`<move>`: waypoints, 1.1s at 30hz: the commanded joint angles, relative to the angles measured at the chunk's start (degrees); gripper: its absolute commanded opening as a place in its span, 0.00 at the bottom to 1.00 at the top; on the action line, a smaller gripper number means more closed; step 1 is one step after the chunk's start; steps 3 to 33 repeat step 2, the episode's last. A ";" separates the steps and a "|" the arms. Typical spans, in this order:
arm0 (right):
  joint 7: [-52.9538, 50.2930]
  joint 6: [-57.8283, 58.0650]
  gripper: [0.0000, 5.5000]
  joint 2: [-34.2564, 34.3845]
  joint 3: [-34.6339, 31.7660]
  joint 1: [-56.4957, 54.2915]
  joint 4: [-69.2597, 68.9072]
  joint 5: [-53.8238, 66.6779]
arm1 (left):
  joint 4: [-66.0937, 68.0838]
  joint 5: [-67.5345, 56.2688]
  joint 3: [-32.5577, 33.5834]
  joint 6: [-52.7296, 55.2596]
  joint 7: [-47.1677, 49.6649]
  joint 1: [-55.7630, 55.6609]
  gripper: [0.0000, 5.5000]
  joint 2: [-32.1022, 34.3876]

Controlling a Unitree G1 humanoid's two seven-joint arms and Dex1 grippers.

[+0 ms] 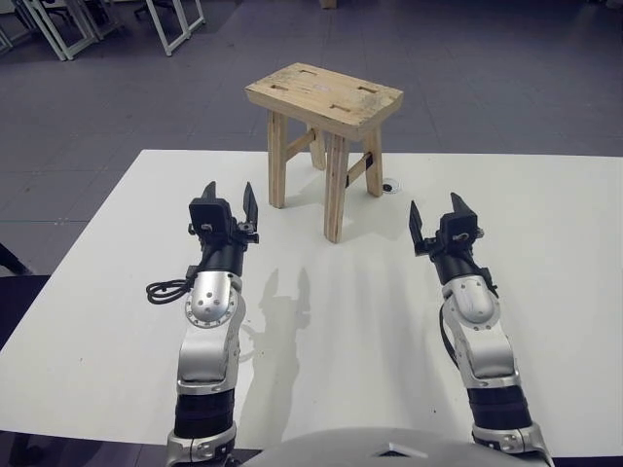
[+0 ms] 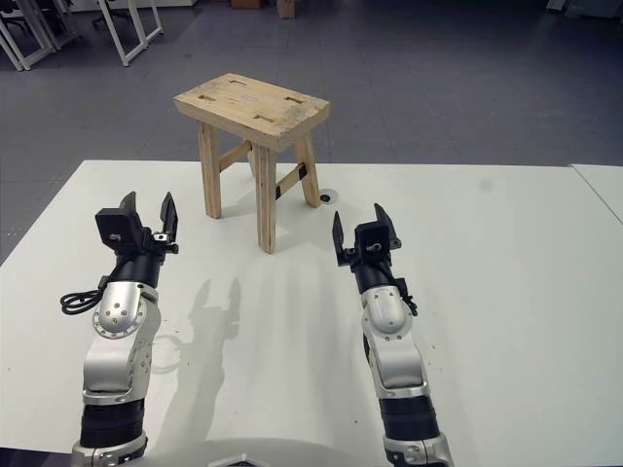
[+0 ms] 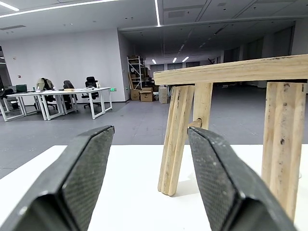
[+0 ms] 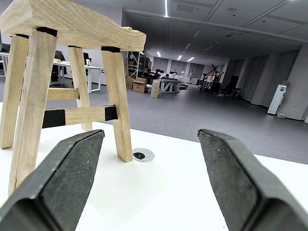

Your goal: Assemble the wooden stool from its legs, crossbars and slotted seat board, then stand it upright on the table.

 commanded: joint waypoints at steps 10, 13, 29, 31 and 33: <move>-0.77 -0.07 0.65 1.55 0.85 1.00 -0.25 -0.48 | -1.41 -0.46 4.55 0.09 -2.18 3.37 0.51 3.38; -0.77 -0.07 0.65 1.55 0.85 1.00 -0.25 -0.48 | -1.41 -0.46 4.55 0.09 -2.18 3.37 0.51 3.38; -0.77 -0.07 0.65 1.55 0.85 1.00 -0.25 -0.48 | -1.41 -0.46 4.55 0.09 -2.18 3.37 0.51 3.38; -0.77 -0.07 0.65 1.55 0.85 1.00 -0.25 -0.48 | -1.41 -0.46 4.55 0.09 -2.18 3.37 0.51 3.38; -0.77 -0.07 0.65 1.55 0.85 1.00 -0.25 -0.48 | -1.41 -0.46 4.55 0.09 -2.18 3.37 0.51 3.38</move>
